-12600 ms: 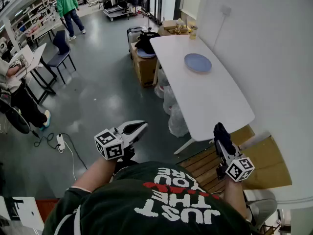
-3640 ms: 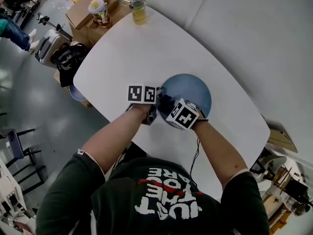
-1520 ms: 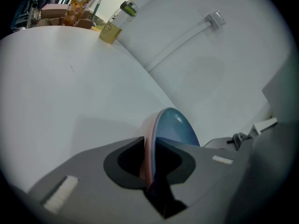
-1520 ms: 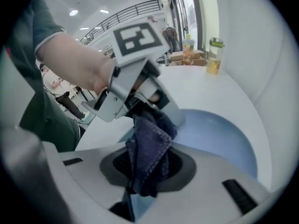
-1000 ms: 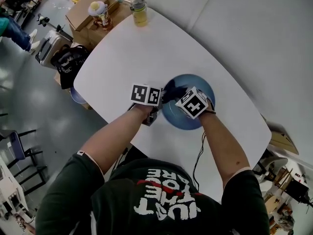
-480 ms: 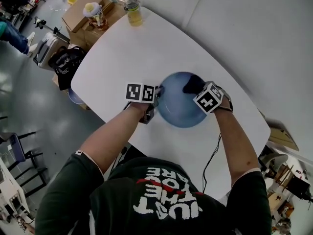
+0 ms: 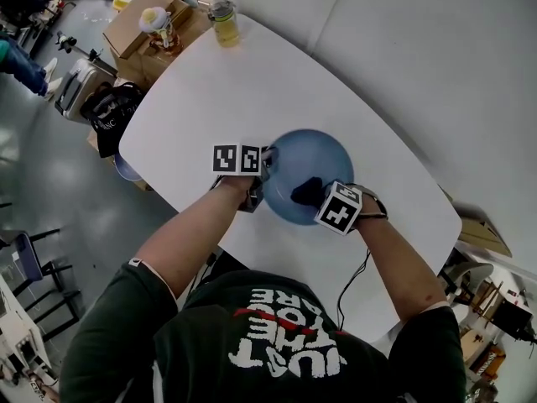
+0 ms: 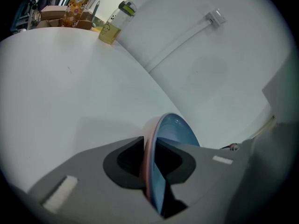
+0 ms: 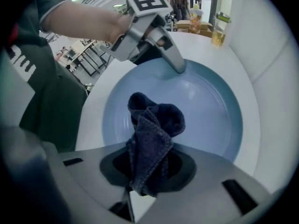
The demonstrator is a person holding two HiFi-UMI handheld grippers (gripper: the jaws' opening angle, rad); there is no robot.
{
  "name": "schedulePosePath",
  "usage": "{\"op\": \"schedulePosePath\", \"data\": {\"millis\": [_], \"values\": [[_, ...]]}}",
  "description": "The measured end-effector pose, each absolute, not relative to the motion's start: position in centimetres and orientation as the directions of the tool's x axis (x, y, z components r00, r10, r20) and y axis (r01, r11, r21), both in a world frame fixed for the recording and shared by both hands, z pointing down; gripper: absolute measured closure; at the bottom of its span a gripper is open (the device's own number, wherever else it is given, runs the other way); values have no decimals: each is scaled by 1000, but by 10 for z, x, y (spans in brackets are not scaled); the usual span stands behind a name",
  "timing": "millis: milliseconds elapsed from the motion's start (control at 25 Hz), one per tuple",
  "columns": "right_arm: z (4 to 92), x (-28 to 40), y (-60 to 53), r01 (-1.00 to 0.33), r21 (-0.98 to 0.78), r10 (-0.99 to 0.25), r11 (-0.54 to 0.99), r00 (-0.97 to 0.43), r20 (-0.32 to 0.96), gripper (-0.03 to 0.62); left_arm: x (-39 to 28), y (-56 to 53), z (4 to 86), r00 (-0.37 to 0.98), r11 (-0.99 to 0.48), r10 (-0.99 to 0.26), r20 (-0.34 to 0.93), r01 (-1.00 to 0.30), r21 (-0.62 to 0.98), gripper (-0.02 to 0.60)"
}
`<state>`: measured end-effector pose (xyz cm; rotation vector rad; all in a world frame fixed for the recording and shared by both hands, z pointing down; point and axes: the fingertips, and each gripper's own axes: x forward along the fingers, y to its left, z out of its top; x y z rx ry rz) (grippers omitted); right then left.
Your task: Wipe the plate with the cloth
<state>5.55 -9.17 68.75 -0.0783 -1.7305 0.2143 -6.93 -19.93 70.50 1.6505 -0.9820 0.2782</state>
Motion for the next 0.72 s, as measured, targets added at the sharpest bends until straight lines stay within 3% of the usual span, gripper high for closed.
{"op": "schedulePosePath", "data": {"millis": [280, 520, 600, 720], "values": [[691, -18, -86, -31, -183, 166, 983, -300, 939, 511, -68, -200, 705, 634, -8, -445, 632, -709, 705, 525], [673, -30, -129, -222, -195, 60, 955, -499, 865, 511, -62, -198, 702, 658, -77, -409, 632, -715, 695, 529], [666, -15, -150, -268, -128, -14, 955, -470, 883, 511, -60, -197, 701, 663, -101, -400, 633, -718, 688, 534], [680, -11, -166, -236, -35, -62, 971, -392, 918, 511, -62, -196, 702, 663, -119, -390, 639, -724, 679, 535]]}}
